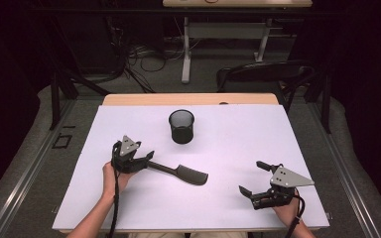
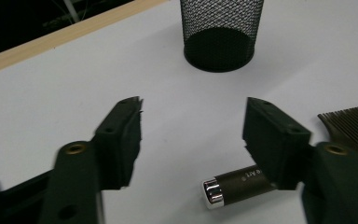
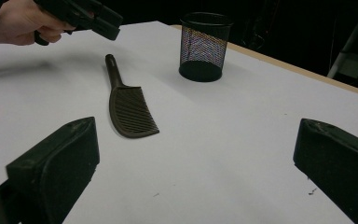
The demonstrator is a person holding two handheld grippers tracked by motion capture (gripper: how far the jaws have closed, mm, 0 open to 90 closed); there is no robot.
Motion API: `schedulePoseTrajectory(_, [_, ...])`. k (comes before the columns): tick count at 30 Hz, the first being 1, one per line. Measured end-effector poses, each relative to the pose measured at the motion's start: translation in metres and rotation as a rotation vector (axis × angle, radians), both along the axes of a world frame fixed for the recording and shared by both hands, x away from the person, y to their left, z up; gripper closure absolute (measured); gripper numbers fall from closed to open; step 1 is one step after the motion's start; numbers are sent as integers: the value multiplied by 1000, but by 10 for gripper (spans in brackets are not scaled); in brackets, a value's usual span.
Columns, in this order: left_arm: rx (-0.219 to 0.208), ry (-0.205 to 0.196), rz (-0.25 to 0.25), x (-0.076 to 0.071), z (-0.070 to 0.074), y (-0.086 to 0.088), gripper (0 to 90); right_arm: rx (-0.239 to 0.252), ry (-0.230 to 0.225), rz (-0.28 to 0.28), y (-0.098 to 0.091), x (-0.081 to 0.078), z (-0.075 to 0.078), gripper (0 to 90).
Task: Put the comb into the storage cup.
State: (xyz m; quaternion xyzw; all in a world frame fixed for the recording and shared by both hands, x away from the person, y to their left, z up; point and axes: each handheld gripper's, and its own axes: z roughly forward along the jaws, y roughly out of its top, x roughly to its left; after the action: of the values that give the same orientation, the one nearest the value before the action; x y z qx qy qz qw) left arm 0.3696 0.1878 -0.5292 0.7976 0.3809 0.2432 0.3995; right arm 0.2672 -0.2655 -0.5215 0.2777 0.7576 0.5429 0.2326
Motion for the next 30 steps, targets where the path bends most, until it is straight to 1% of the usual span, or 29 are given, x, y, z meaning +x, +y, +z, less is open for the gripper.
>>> schedulePoseTrajectory(2, [10,18,-5,3,0,-2,517,-2,-2,0,0,0,0,0])
schedulePoseTrajectory(3, [4,26,-9,3,-1,-4,559,-2,0,-1,0,0,0,0])
schedulePoseTrajectory(4, [8,35,-11,4,-2,-5,603,-2,1,0,0,0,0,0])
schedulePoseTrajectory(6, [9,47,-20,5,-2,-7,682,-3,2,-3,-1,1,0,0])
schedulePoseTrajectory(10, [25,67,-36,6,-4,-11,850,-7,1,0,0,1,0,0])
schedulePoseTrajectory(12, [23,76,-44,7,-6,-11,900,-7,1,2,0,1,0,1])
schedulePoseTrajectory(16, [20,91,-57,8,-8,-12,900,-4,1,2,0,2,-1,1])
schedulePoseTrajectory(20, [38,95,-60,9,-11,-14,900,-4,1,4,1,2,-1,1])
schedulePoseTrajectory(21, [37,98,-58,9,-12,-14,900,-5,2,4,1,2,-1,1])
schedulePoseTrajectory(24, [56,111,-61,10,-14,-14,900,-6,7,3,1,2,-2,2])
schedulePoseTrajectory(30, [71,127,-64,12,-19,-15,900,-10,8,5,1,3,-2,2])
